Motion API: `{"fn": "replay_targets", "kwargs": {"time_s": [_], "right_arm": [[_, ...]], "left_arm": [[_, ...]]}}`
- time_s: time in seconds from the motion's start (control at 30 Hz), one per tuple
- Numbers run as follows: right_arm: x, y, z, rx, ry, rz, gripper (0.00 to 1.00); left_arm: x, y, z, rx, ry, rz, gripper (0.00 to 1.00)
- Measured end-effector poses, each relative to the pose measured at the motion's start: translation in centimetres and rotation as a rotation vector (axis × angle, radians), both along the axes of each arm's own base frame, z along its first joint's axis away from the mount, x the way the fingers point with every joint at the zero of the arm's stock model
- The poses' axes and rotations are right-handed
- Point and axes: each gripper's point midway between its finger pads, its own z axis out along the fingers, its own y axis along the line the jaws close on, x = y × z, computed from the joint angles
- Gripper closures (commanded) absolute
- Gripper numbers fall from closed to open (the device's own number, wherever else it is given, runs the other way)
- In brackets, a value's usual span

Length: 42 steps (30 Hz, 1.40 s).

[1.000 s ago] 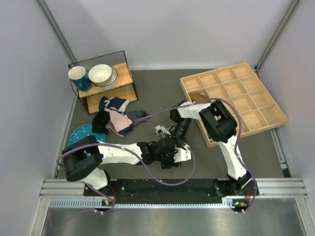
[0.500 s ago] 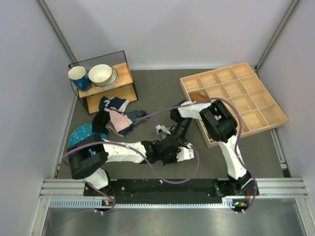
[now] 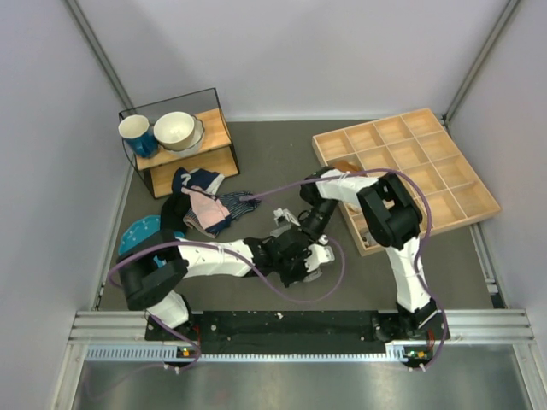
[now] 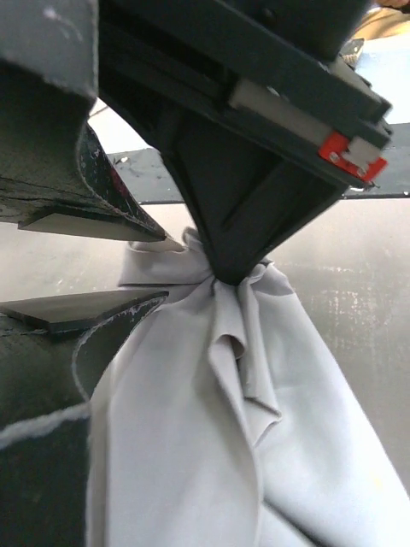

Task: Roll the underwear
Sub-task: Roll the underwear to the center of the board.

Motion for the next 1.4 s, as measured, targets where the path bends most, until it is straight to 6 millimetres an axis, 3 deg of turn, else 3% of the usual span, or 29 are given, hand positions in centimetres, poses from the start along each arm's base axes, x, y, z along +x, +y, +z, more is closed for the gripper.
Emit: {"fn": "replay_targets", "kwargs": {"time_s": [0.47,0.73,0.8,0.87,0.97,1.1,1.27,1.4], "right_arm": [[3.4,-0.9,4.5,0.111,-0.171,-0.092,0.69],[5.7,-0.5,7.7,0.294,-0.413,-0.177,0.66],[5.7,-2.1,8.8,0.299,-0.462,-0.222,0.56],[5.8,-3.8,9.7,0.293,-0.516,-0.275,0.55],[6.5,-4.5,9.8,0.268,-0.559,-0.315,0.56],[7.4,-4.9,7.5,0.190,-0.537,-0.329,0.56],[6.9,-4.9,7.6,0.223,-0.564,-0.315,0.49],[3.6,-5.2,9.0,0.376,-0.640,-0.222,0.32]], "left_arm": [[-0.2,0.5,0.0,-0.135,0.263,0.179,1.00],[-0.5,-1.9,2.4,-0.337,0.324,0.118,1.00],[-0.7,0.0,0.9,-0.299,0.390,0.203,1.00],[-0.4,1.6,-0.1,-0.283,0.462,0.289,1.00],[0.1,1.8,-0.1,-0.287,0.489,0.339,1.00],[0.1,1.8,-0.2,-0.286,0.510,0.358,1.00],[0.1,1.7,-0.2,-0.290,0.538,0.372,1.00],[0.2,1.7,-0.2,-0.292,0.563,0.374,1.00]]}}
